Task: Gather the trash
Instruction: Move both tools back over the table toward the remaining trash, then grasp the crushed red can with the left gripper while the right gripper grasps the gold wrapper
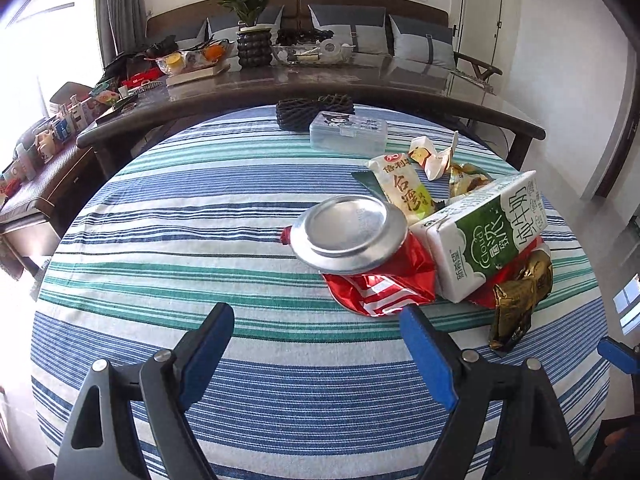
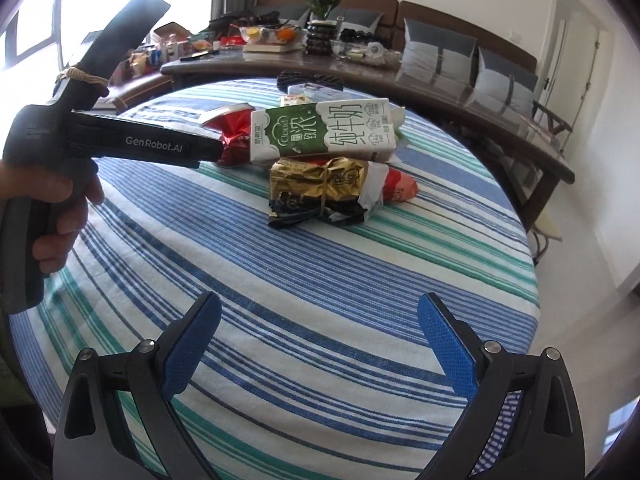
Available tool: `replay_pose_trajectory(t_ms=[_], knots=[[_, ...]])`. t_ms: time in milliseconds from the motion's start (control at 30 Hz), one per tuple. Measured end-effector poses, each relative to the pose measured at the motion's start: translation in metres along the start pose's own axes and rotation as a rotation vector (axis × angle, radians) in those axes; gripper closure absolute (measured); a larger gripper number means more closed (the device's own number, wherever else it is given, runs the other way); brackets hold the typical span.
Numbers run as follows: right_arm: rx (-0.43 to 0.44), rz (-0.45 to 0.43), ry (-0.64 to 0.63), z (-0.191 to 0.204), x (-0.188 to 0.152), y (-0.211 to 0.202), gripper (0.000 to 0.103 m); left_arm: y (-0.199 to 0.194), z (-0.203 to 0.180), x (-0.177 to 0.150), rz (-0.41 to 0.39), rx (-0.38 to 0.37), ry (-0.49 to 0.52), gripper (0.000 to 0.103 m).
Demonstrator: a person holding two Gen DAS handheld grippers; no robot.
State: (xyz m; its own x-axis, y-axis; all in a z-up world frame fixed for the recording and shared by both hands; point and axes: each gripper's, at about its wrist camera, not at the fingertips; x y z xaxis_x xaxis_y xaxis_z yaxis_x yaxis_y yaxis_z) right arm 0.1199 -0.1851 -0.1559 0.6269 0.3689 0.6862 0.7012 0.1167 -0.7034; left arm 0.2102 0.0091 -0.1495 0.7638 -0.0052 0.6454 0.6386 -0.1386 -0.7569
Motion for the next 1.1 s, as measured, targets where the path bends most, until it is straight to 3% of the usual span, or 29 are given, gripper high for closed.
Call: replay_pose_trajectory(t_ms=[167,333,400,500,600,767,967,1033,1100], knots=[[-0.005,0.007,0.01,-0.001,0.002,0.001,0.004,-0.014,0.042,-0.009,-0.004,0.074,-0.026,0.016],[0.011,0.018,0.037,-0.003,0.004,0.006,0.004,-0.028,0.03,-0.015,-0.015,-0.148,-0.018,0.016],[0.012,0.023,0.039,-0.001,0.004,0.008,0.004,-0.026,0.004,-0.014,-0.012,-0.175,0.046,0.016],[0.017,0.031,0.051,0.0,0.004,0.011,0.004,-0.013,-0.027,-0.01,-0.001,-0.166,0.115,0.016],[0.021,0.031,0.058,0.0,0.004,0.012,0.004,-0.001,-0.037,-0.002,-0.004,-0.137,0.109,0.016],[0.019,0.027,0.058,-0.002,0.005,0.01,0.004,0.008,-0.008,0.007,0.004,-0.106,-0.018,0.015],[0.025,0.015,0.071,-0.005,0.01,0.008,0.004,-0.011,0.036,-0.001,-0.008,-0.025,-0.06,0.015],[0.026,0.012,0.069,-0.003,0.011,0.008,0.004,-0.018,0.046,-0.005,-0.015,-0.039,-0.061,0.015],[0.025,0.01,0.065,-0.002,0.011,0.008,0.004,-0.02,0.047,-0.006,-0.016,-0.11,-0.042,0.015]])
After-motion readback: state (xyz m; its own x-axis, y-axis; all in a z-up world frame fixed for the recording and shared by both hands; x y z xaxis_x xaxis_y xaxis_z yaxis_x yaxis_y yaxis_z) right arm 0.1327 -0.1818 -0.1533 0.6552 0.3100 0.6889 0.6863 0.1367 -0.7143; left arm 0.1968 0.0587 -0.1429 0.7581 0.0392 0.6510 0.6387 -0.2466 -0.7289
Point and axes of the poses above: each gripper's, at about its wrist camera, not at the fingertips, and y roughly the way its jaws point, z to its left, x to its top, and after that the axes turned 6 degrees about -x, right-handed
